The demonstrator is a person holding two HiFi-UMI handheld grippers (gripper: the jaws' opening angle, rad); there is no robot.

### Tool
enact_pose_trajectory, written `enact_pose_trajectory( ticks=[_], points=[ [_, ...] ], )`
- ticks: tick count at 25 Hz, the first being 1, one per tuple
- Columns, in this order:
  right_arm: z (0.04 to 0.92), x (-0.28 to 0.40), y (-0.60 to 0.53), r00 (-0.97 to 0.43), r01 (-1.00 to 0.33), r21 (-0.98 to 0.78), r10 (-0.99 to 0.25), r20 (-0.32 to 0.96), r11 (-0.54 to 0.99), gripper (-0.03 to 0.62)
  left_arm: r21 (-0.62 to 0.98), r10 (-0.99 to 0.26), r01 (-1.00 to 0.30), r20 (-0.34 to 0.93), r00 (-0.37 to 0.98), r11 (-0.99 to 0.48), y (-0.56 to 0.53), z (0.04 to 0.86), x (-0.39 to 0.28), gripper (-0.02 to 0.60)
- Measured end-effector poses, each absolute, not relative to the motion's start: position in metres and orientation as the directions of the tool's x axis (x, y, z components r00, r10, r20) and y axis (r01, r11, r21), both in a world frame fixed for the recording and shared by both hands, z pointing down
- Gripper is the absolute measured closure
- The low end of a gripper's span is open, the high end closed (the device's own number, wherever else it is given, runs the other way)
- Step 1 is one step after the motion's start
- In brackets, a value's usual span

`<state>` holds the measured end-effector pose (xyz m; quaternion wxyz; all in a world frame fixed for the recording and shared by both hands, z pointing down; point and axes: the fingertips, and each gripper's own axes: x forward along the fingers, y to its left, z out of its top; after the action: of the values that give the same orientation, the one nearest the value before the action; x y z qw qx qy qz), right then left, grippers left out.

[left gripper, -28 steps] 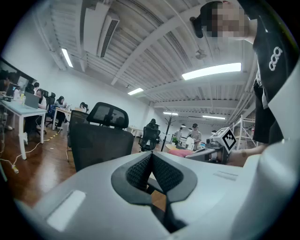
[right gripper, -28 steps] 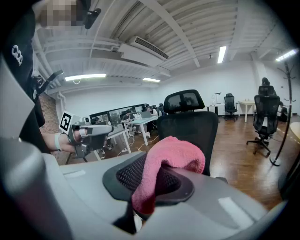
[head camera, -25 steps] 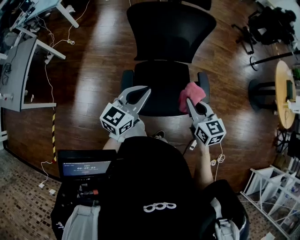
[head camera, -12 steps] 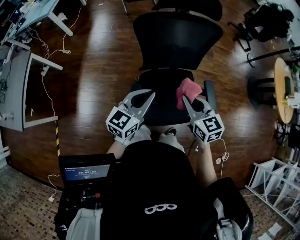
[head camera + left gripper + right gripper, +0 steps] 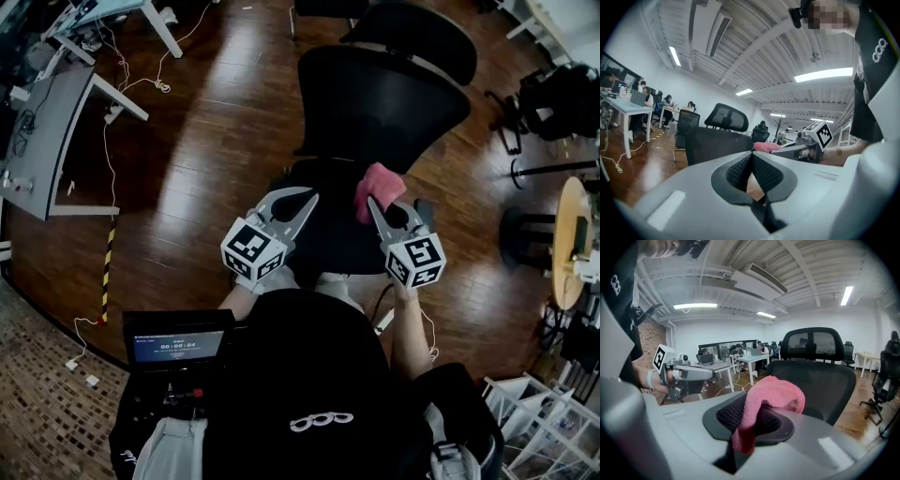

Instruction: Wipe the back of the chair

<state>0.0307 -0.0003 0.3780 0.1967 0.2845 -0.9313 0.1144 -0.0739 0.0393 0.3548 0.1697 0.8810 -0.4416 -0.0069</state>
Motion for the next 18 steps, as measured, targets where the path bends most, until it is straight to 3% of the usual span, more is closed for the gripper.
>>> enact_pose_trajectory(
  ticks=[13, 18],
  points=[
    [0.42, 0.027, -0.051, -0.802, -0.466, -0.118, -0.363, 0.474, 0.877, 0.551, 0.308, -0.863, -0.859, 0.176, 0.473, -0.408, 0.03, 0.372, -0.073, 0.594],
    [0.434, -0.012, -0.093, -0.811, -0.44, -0.093, -0.35, 0.47, 0.893, 0.551, 0.322, -0.877, -0.871, 0.187, 0.442, -0.37, 0.028, 0.377, -0.084, 0.594]
  ],
)
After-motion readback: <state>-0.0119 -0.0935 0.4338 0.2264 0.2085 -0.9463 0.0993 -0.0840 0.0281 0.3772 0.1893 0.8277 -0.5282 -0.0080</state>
